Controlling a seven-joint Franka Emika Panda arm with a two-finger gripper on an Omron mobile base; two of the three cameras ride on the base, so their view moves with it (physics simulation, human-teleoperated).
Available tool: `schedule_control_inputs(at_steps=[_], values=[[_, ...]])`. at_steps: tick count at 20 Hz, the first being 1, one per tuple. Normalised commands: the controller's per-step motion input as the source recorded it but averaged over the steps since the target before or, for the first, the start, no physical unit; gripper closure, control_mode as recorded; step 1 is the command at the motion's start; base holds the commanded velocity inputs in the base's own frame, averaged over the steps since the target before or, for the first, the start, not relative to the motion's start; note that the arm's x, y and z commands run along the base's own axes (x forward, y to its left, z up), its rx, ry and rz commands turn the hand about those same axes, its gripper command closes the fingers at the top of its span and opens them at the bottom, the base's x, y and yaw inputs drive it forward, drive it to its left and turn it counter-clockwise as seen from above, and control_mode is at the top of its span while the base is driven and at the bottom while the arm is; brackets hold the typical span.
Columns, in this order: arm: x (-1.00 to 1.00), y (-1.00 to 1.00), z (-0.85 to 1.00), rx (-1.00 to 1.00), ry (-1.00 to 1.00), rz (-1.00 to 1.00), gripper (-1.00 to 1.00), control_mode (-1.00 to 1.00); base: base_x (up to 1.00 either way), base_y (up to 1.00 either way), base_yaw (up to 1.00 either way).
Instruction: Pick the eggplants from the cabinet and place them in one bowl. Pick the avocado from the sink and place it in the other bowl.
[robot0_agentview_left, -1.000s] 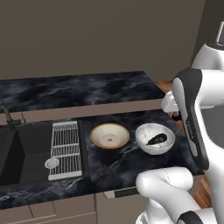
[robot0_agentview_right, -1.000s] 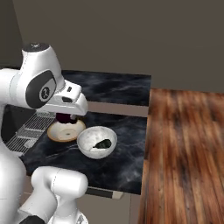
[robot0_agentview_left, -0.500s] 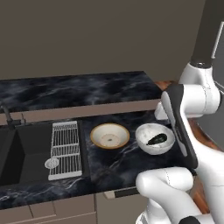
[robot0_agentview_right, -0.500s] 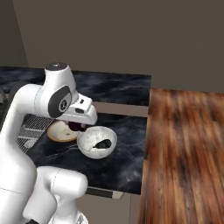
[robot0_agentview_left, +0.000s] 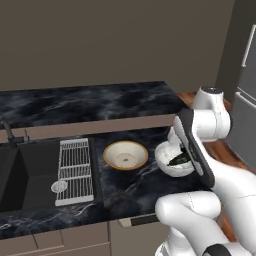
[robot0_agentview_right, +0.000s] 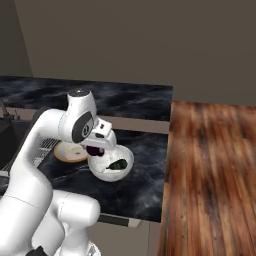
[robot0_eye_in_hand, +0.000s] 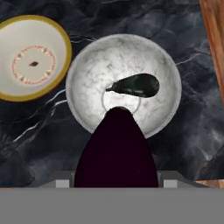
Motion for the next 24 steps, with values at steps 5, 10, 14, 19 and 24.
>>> schedule_control_inputs(at_steps=[5,10,14,19,24], values=[[0.43,-0.04,-0.29,0.03,0.05,0.0,1.0,-1.0,0.0,0.0,0.0],[0.26,-0.1,-0.23,0.02,0.05,0.0,1.0,-1.0,0.0,0.0,0.0],[0.1,-0.07,-0.34,0.0,0.0,0.0,1.0,-1.0,0.0,0.0,0.0],[0.16,0.0,-0.35,0.0,0.0,0.0,1.0,-1.0,0.0,0.0,0.0],[0.12,0.0,-0.3,0.0,0.0,0.0,1.0,-1.0,0.0,0.0,0.0]])
